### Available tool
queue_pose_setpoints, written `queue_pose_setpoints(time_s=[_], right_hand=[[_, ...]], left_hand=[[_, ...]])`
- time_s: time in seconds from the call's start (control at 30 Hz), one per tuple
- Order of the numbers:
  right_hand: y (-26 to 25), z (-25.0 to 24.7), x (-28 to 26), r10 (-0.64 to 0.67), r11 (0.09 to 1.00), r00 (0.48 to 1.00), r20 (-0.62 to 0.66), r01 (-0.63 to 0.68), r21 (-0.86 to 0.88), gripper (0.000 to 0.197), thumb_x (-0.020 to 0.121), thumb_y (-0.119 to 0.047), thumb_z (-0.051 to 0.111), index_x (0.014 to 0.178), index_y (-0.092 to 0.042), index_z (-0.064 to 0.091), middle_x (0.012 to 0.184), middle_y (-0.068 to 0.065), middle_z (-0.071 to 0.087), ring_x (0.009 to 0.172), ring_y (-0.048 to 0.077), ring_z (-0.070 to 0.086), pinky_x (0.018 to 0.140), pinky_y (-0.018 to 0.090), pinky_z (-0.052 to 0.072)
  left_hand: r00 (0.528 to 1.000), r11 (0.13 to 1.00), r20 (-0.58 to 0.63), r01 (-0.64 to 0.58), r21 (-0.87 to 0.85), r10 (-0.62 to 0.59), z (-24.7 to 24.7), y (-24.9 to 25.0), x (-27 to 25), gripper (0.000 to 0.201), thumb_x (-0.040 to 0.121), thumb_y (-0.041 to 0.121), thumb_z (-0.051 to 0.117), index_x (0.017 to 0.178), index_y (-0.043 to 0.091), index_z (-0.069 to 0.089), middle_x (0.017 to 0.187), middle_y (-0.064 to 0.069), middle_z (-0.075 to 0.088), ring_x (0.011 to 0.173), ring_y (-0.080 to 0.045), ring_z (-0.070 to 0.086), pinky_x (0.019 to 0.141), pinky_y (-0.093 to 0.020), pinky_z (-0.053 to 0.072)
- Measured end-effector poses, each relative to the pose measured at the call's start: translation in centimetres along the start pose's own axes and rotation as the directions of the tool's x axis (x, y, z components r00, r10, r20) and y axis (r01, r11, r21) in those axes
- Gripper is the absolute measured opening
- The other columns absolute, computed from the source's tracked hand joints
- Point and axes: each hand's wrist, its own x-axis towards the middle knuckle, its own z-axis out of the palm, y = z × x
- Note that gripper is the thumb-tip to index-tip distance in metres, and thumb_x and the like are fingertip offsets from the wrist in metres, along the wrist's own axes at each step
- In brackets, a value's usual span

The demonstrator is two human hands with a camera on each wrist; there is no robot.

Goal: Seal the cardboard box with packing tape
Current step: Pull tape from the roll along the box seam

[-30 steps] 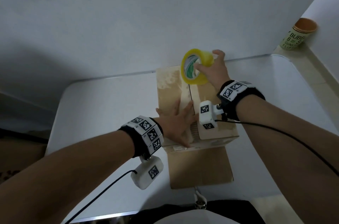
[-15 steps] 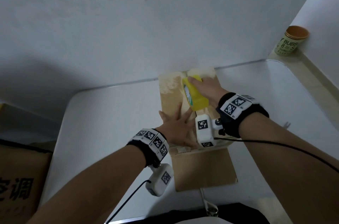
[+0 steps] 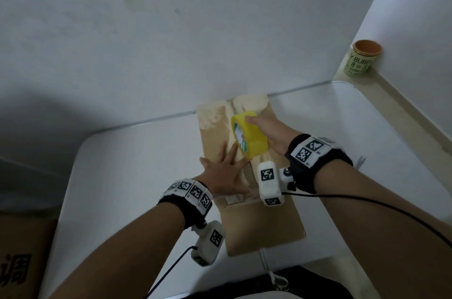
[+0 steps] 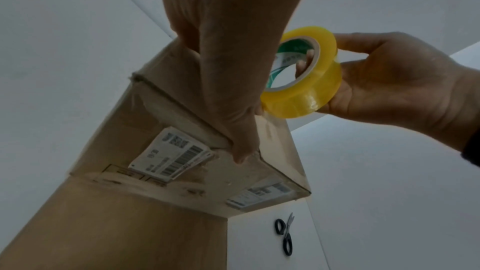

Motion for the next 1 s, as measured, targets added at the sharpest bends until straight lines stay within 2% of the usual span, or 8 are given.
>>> queue_pose_setpoints(time_s=[0.07,0.2,0.27,0.37,0.5,0.63,0.8,1.0], right_hand=[[0.0,0.5,0.0,-0.008,1.000,1.000,0.022,0.008,-0.019,0.038,0.099,-0.026,0.048,0.128,-0.003,0.055,0.129,0.021,0.059,0.108,0.035,0.063,0.066,0.025,0.050],[-0.6,1.4,0.2,-0.005,0.999,0.998,0.056,0.008,-0.051,0.042,0.099,-0.028,0.048,0.129,0.001,0.054,0.123,0.020,0.062,0.089,0.028,0.063,0.066,0.026,0.051],[-0.7,1.9,-0.1,-0.012,0.996,0.999,0.040,0.016,-0.091,0.045,0.096,-0.034,0.052,0.128,-0.002,0.056,0.111,0.015,0.067,0.087,0.025,0.064,0.071,0.031,0.053],[-0.4,2.0,0.0,-0.011,0.985,0.998,0.063,0.022,-0.172,0.055,0.089,-0.045,0.057,0.130,-0.008,0.053,0.121,0.012,0.064,0.102,0.028,0.064,0.087,0.040,0.054],[-1.0,2.4,-0.4,-0.036,0.984,0.993,0.116,0.056,-0.171,0.040,0.095,-0.033,0.055,0.121,-0.002,0.058,0.100,0.015,0.069,0.083,0.029,0.067,0.075,0.038,0.055],[-1.1,2.7,-0.5,-0.026,0.957,0.990,0.141,0.066,-0.284,0.046,0.094,-0.037,0.053,0.123,-0.002,0.056,0.118,0.022,0.065,0.108,0.037,0.063,0.098,0.049,0.049],[-0.2,2.2,-0.3,0.016,0.969,0.991,0.136,0.019,-0.248,0.047,0.095,-0.041,0.049,0.128,-0.008,0.052,0.118,0.017,0.065,0.111,0.033,0.062,0.100,0.049,0.047],[0.7,1.7,0.2,-0.008,0.967,0.998,0.069,0.026,-0.255,0.078,0.073,-0.058,0.055,0.136,-0.013,0.045,0.130,0.014,0.058,0.117,0.033,0.058,0.100,0.051,0.046]], left_hand=[[0.999,1.000,-0.029,0.023,-0.007,-0.023,0.3,0.1,0.1,0.095,0.076,0.076,0.048,0.149,0.044,-0.005,0.154,0.001,-0.035,0.139,-0.028,-0.036,0.094,-0.080,0.018],[0.999,0.999,-0.018,0.045,-0.029,-0.045,1.1,-0.1,1.0,0.095,0.075,0.077,0.045,0.145,0.050,-0.013,0.153,0.001,-0.036,0.138,-0.029,-0.037,0.092,-0.082,0.018],[0.999,0.999,-0.044,0.026,-0.045,-0.028,1.9,-0.2,1.6,0.098,0.066,0.086,0.038,0.141,0.055,-0.018,0.155,0.001,-0.033,0.137,-0.028,-0.040,0.094,-0.081,0.016],[0.996,0.996,-0.064,0.055,-0.068,-0.059,3.5,-0.6,2.6,0.101,0.063,0.088,0.033,0.138,0.055,-0.024,0.156,-0.002,-0.032,0.137,-0.031,-0.039,0.096,-0.079,0.018],[0.993,0.996,-0.106,0.047,-0.075,-0.055,5.0,-0.4,2.9,0.106,0.054,0.092,0.025,0.137,0.054,-0.030,0.157,-0.005,-0.029,0.135,-0.036,-0.040,0.102,-0.076,0.013],[0.989,0.996,-0.141,0.045,-0.072,-0.055,5.3,-0.3,3.8,0.113,0.051,0.098,0.029,0.140,0.054,-0.024,0.159,-0.005,-0.023,0.138,-0.035,-0.037,0.098,-0.079,0.011],[0.989,0.989,-0.106,0.089,-0.120,-0.102,4.1,0.2,2.7,0.105,0.055,0.092,0.026,0.142,0.053,-0.017,0.156,0.000,-0.031,0.136,-0.034,-0.039,0.089,-0.084,0.015],[0.981,0.994,-0.176,0.071,-0.079,-0.084,5.1,0.1,2.2,0.100,0.057,0.094,0.018,0.143,0.054,-0.009,0.157,0.006,-0.028,0.139,-0.031,-0.035,0.089,-0.079,0.021]])
